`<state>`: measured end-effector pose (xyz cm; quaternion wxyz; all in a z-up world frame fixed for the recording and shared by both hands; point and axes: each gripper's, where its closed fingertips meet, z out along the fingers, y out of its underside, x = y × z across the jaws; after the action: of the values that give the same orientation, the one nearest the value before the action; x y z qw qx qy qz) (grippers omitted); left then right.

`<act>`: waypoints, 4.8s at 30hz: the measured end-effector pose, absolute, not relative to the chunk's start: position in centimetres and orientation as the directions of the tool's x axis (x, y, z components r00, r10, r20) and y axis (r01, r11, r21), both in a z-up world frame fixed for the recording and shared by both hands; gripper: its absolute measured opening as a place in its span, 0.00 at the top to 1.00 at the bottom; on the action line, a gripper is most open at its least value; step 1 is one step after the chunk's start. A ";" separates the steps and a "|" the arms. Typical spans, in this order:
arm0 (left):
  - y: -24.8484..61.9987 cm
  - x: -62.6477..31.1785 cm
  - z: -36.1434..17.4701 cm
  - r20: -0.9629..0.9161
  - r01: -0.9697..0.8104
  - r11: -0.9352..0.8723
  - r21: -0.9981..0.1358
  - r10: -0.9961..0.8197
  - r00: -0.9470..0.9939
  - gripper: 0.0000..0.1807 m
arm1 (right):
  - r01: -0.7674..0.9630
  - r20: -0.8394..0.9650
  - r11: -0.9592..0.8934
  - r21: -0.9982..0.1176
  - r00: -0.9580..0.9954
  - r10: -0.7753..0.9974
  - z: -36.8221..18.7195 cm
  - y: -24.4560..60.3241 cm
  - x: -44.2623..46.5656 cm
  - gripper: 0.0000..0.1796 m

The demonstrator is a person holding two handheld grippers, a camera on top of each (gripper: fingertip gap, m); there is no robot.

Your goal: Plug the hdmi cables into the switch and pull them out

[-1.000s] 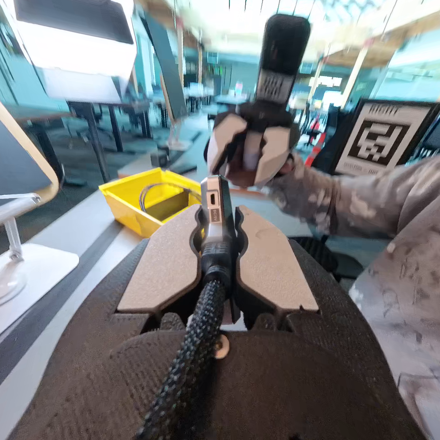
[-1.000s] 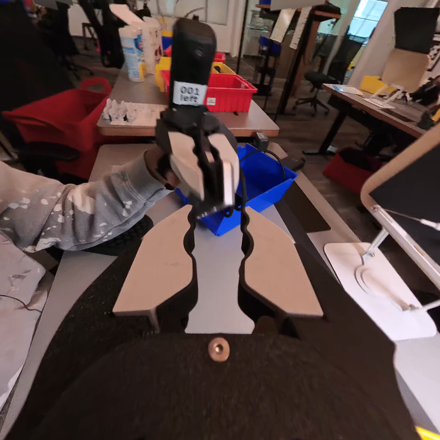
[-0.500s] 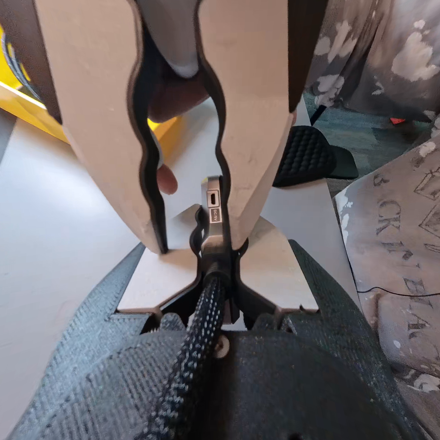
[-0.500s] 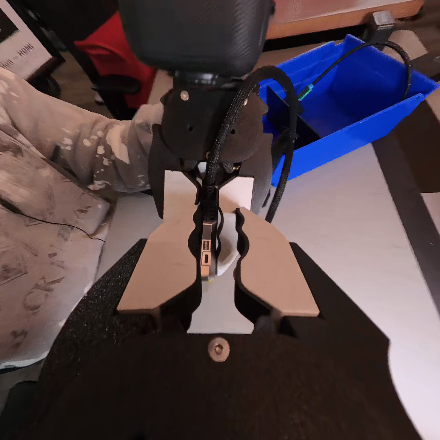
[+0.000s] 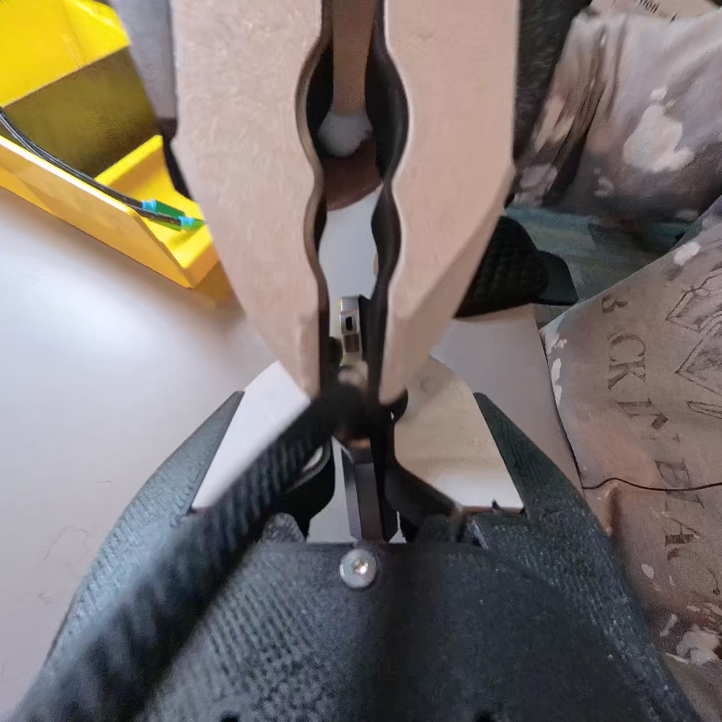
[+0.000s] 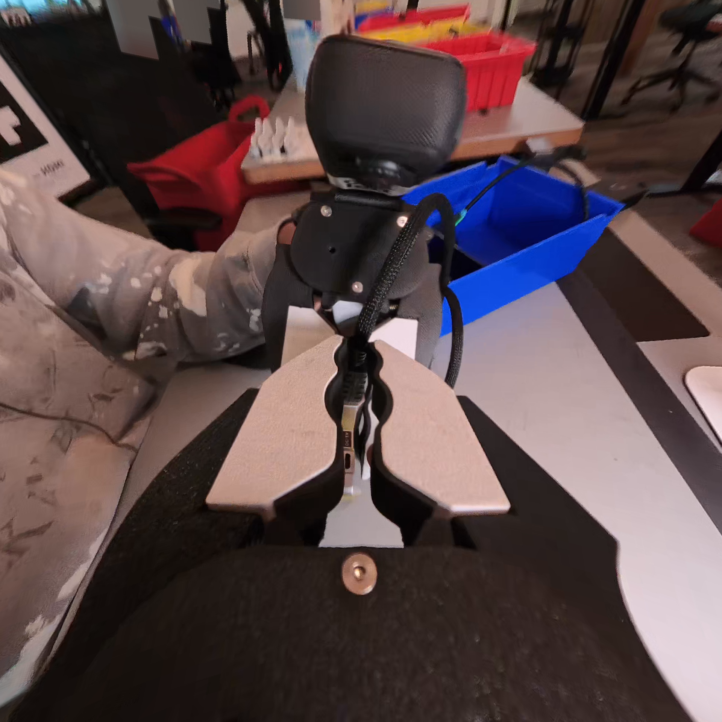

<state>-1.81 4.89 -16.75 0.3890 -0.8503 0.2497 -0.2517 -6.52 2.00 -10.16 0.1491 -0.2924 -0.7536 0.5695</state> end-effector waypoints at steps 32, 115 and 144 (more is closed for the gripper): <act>2.1 -7.1 -6.0 0.080 -0.012 -0.170 -0.985 -0.525 0.847 0.79 | 0.224 0.114 0.377 -0.899 -0.710 0.695 -3.7 6.1 -4.9 0.93; 6.0 -15.7 -13.8 0.201 0.136 -0.346 -0.928 -0.161 0.966 0.76 | 0.766 0.166 0.585 -0.267 -0.561 0.811 -10.5 42.2 -1.9 0.93; -3.2 -20.8 -8.9 0.085 0.101 -0.277 -0.955 0.070 0.994 0.75 | 0.370 0.133 0.202 -0.907 -0.202 0.970 -9.9 24.6 2.1 0.80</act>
<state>-20.82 -3.23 -8.91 0.5987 -0.7991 -0.0533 -0.0130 2.12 24.63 -9.92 0.3872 -0.4992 -0.6714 0.3874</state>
